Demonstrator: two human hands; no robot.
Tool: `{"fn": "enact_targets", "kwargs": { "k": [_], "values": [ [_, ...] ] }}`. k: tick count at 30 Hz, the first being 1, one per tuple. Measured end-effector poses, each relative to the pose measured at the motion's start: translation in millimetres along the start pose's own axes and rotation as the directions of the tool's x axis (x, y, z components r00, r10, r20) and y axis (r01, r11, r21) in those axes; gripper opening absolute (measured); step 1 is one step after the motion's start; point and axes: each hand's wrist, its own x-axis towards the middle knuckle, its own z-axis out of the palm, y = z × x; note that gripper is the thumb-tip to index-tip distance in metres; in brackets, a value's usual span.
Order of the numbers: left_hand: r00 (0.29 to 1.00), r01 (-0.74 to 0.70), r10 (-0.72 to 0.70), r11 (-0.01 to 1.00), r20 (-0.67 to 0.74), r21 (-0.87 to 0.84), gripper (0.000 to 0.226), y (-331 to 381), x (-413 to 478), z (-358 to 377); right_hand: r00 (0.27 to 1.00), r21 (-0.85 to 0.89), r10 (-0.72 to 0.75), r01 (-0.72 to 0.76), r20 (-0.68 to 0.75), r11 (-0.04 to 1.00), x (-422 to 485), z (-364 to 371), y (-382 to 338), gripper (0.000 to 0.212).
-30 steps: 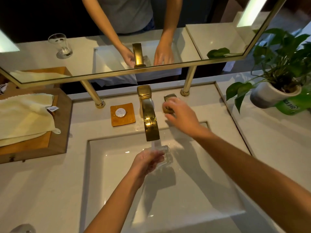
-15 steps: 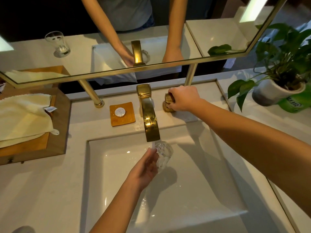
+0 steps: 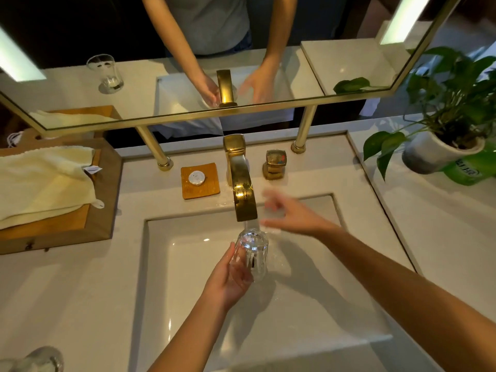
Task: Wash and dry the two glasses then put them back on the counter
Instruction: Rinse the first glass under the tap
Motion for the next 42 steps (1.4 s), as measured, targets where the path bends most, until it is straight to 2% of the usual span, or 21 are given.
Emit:
{"fn": "enact_targets", "kwargs": {
  "k": [1, 2, 3, 6, 7, 9, 12, 15, 21, 23, 24, 25, 26, 28, 30, 33, 36, 39, 42],
  "values": [
    [1.0, -0.007, 0.007, 1.0, 0.014, 0.003, 0.024, -3, -2, 1, 0.982, 0.079, 0.007, -0.022, 0.191, 0.997, -13, 13, -3, 0.08],
    [0.999, -0.021, 0.02, 1.0, 0.039, 0.013, 0.027, -7, -7, 4, 0.947, 0.112, -0.014, -0.023, 0.32, 0.993, -23, 25, -5, 0.076],
    [0.998, -0.027, 0.027, 1.0, 0.065, 0.013, 0.029, -11, -14, 7, 0.936, 0.111, -0.05, 0.012, 0.349, 0.994, -30, 34, -9, 0.074],
    [0.975, -0.075, 0.068, 0.997, 0.211, 0.027, 0.049, -19, -41, 18, 0.954, -0.011, -0.211, 0.219, 0.214, 0.976, -38, 40, -18, 0.069],
    [0.967, -0.105, 0.088, 0.993, 0.239, 0.058, 0.046, -21, -49, 20, 0.947, -0.089, -0.257, 0.278, 0.192, 0.957, -41, 38, -23, 0.068],
    [0.967, -0.163, 0.148, 0.985, 0.205, 0.054, 0.024, -25, -55, 19, 0.931, -0.244, -0.32, 0.356, 0.173, 0.902, -49, 34, -36, 0.069],
    [0.976, -0.189, 0.194, 0.98, 0.094, -0.056, 0.022, -38, -51, 0, 0.943, -0.39, -0.32, 0.331, 0.094, 0.86, -62, 33, -41, 0.07],
    [0.981, -0.155, 0.164, 0.983, 0.105, -0.094, 0.016, -55, -50, -16, 0.959, -0.366, -0.275, 0.282, 0.072, 0.887, -75, 34, -31, 0.071],
    [0.984, -0.153, 0.146, 0.986, 0.106, 0.065, 0.024, -70, -48, -10, 0.973, -0.118, -0.229, 0.225, -0.015, 0.967, -90, 34, -2, 0.065],
    [0.978, -0.192, 0.181, 0.975, 0.1, 0.111, 0.026, -69, -46, -2, 0.98, -0.036, -0.184, 0.182, -0.072, 0.983, -93, 31, 11, 0.062],
    [0.97, -0.239, 0.225, 0.951, 0.095, 0.196, 0.024, -69, -45, 4, 0.983, -0.031, -0.154, 0.152, -0.095, 0.988, -94, 28, 20, 0.061],
    [0.954, -0.299, 0.282, 0.896, 0.097, 0.329, 0.022, -68, -44, 11, 0.986, -0.053, -0.124, 0.119, -0.108, 0.991, -95, 26, 29, 0.06],
    [0.93, -0.36, 0.348, 0.792, 0.121, 0.493, 0.021, -68, -42, 20, 0.989, -0.095, -0.097, 0.087, -0.109, 0.992, -96, 23, 38, 0.061],
    [0.868, -0.427, 0.45, 0.461, 0.209, 0.778, 0.019, -73, -40, 42, 0.993, -0.209, -0.044, 0.02, -0.109, 0.978, -98, 17, 54, 0.063],
    [0.807, -0.462, 0.476, 0.144, 0.348, 0.875, 0.015, -79, -33, 69, 0.984, -0.295, -0.035, -0.018, -0.174, 0.955, -99, 9, 65, 0.062],
    [0.728, -0.503, 0.407, -0.228, 0.551, 0.833, 0.016, -90, -14, 111, 0.937, -0.317, -0.085, -0.029, -0.34, 0.948, -94, -13, 71, 0.056],
    [0.666, -0.452, 0.29, -0.576, 0.687, 0.681, 0.02, -96, 7, 152, 0.886, -0.209, -0.053, -0.05, -0.46, 0.977, -78, -43, 78, 0.064],
    [0.611, -0.389, 0.191, -0.773, 0.768, 0.501, 0.022, -96, 30, 189, 0.812, -0.141, -0.023, -0.073, -0.583, 0.987, -62, -71, 87, 0.062],
    [0.597, -0.298, 0.142, -0.874, 0.789, 0.383, 0.024, -94, 57, 220, 0.734, -0.108, 0.012, -0.116, -0.679, 0.987, -49, -89, 97, 0.061]
  ]
}}
